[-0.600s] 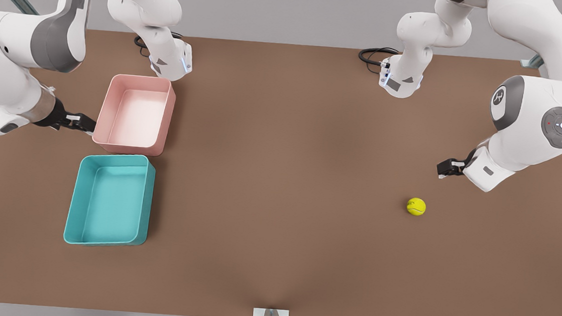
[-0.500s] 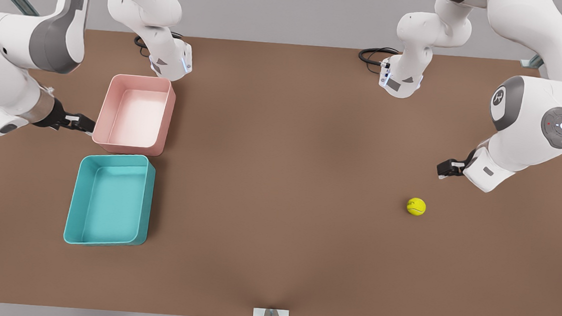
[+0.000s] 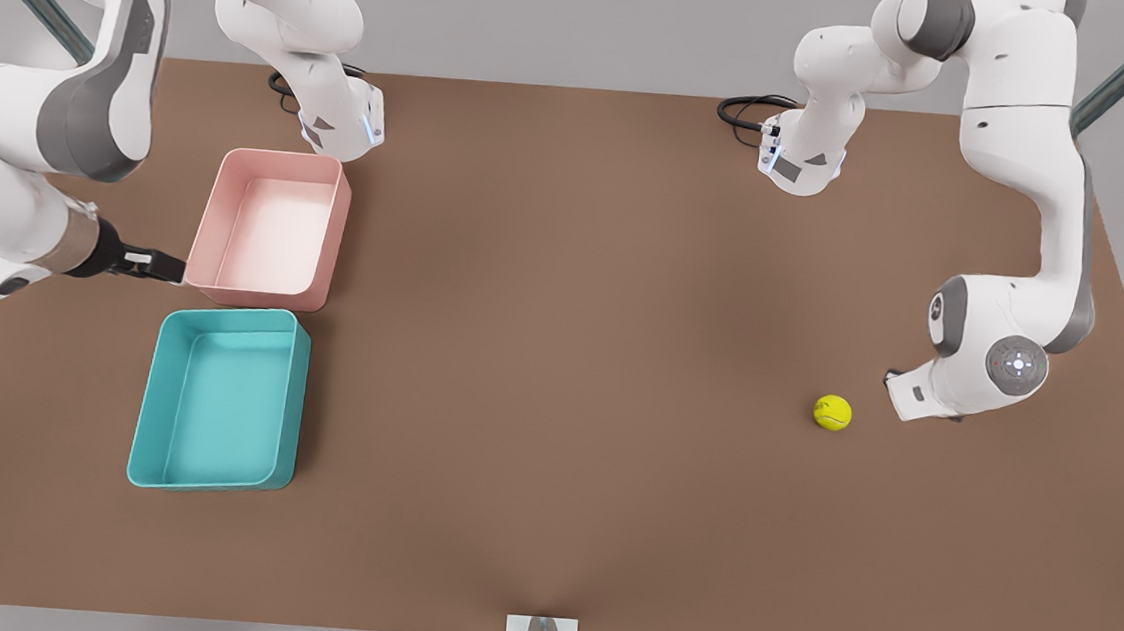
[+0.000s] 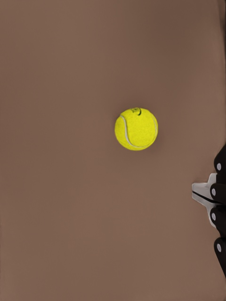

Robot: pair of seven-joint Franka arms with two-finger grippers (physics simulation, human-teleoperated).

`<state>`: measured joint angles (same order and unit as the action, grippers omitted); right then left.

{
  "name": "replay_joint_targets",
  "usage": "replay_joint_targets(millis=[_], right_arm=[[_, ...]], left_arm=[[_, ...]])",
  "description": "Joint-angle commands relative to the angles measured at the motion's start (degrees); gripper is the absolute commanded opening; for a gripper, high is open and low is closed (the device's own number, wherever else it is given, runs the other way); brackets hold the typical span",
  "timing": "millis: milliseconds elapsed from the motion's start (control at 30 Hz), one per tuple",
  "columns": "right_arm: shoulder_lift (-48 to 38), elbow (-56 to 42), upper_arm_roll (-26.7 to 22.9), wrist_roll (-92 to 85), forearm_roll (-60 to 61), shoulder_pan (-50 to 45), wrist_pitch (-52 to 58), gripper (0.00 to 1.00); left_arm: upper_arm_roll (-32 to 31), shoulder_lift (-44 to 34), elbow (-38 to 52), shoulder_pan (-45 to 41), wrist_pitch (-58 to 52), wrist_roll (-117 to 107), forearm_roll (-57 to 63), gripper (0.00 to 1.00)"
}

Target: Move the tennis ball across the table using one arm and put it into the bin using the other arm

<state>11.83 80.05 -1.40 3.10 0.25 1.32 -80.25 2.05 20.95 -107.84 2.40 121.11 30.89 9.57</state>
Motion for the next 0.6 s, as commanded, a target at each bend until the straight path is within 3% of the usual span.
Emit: replay_joint_targets(millis=[0, 167, 567], right_arm=[[-0.05, -0.07, -0.01, -1.17, 0.37, 0.53, 0.62, 1.00], [0.04, -0.42, -0.01, -1.08, 0.19, 0.61, 0.71, 1.00], [0.74, -1.12, -0.10, -0.99, 0.02, 0.79, 0.89, 1.00]], left_arm=[[-0.02, 2.07, -0.09, 0.33, 8.17, 64.38, 1.68, 0.21], [-0.02, 5.33, -0.09, -0.38, 8.35, 88.12, 5.63, 0.21], [-0.11, 8.23, -3.52, -1.26, 14.50, 67.02, 10.03, 0.21]])
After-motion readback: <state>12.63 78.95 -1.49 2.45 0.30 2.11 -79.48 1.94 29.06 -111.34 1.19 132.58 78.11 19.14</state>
